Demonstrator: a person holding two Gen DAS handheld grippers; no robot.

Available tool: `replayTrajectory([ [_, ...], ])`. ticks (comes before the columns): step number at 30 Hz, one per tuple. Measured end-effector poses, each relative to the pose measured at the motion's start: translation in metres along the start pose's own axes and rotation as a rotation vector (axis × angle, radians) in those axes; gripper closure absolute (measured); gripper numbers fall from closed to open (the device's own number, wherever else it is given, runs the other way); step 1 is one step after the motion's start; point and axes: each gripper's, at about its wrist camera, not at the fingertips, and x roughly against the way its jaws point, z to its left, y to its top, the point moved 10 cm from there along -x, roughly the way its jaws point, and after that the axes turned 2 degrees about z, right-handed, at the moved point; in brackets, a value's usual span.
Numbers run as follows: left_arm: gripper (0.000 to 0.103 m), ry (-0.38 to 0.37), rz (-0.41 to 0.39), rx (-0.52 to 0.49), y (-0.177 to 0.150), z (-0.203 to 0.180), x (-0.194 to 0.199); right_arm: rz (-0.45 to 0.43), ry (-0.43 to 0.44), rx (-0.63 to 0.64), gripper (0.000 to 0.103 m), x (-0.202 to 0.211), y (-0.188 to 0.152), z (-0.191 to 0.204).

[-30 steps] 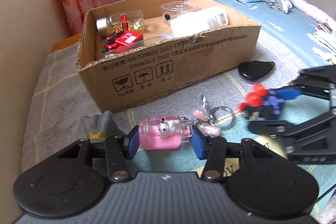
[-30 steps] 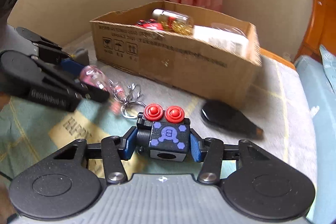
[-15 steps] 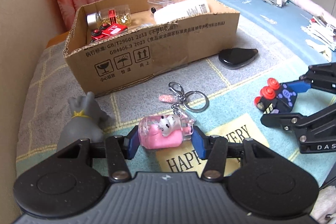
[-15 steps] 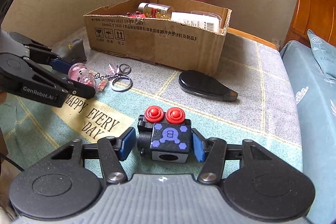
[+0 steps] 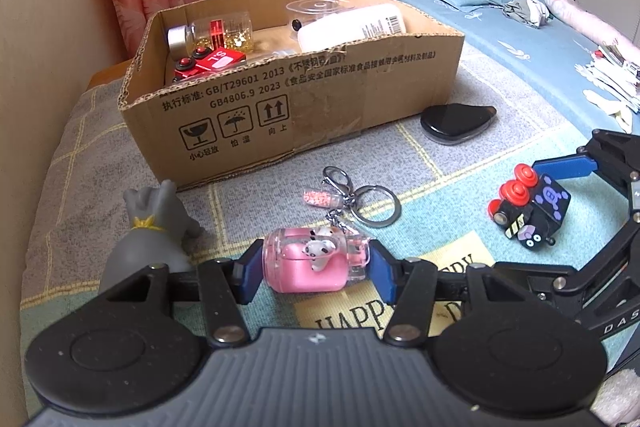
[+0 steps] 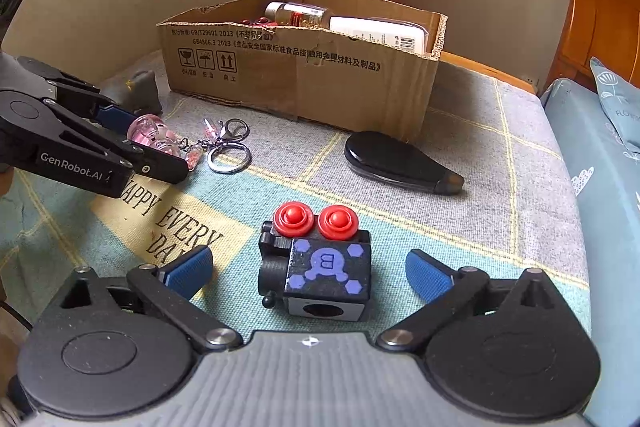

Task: Organize rigid objects
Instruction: 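Lift the pink keychain bottle with the left tool while the right lifts the black cube, then carry the pink bottle into the box with the left tool while the right drops the black cube there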

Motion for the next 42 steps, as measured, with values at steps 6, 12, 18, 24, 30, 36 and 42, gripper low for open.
replayTrajectory([
  [6, 0.047, -0.001, -0.002, -0.002, 0.001, 0.0, 0.0, -0.017, 0.004, 0.008, 0.0, -0.002, 0.002, 0.0],
  [12, 0.047, -0.001, 0.001, -0.012, 0.001, 0.0, 0.0, 0.008, -0.004, 0.001, 0.0, -0.002, 0.004, 0.001],
  [18, 0.047, -0.01, 0.014, -0.039, 0.002, 0.0, -0.001, 0.025, 0.014, 0.029, 0.016, 0.003, 0.004, 0.007],
  [24, 0.052, -0.016, 0.028, -0.044, 0.002, 0.0, 0.0, 0.049, 0.007, 0.043, 0.039, 0.008, 0.007, 0.008],
  [30, 0.053, -0.03, 0.051, -0.051, 0.004, 0.001, 0.007, 0.074, 0.0, 0.08, 0.043, 0.01, 0.009, 0.007],
  [36, 0.053, -0.044, 0.075, -0.076, 0.013, -0.003, 0.025, 0.076, 0.029, 0.148, 0.043, 0.024, 0.015, 0.009],
  [42, 0.053, -0.061, 0.065, -0.127, 0.031, -0.012, 0.044, 0.079, 0.074, 0.189, 0.043, 0.039, 0.022, 0.011],
])
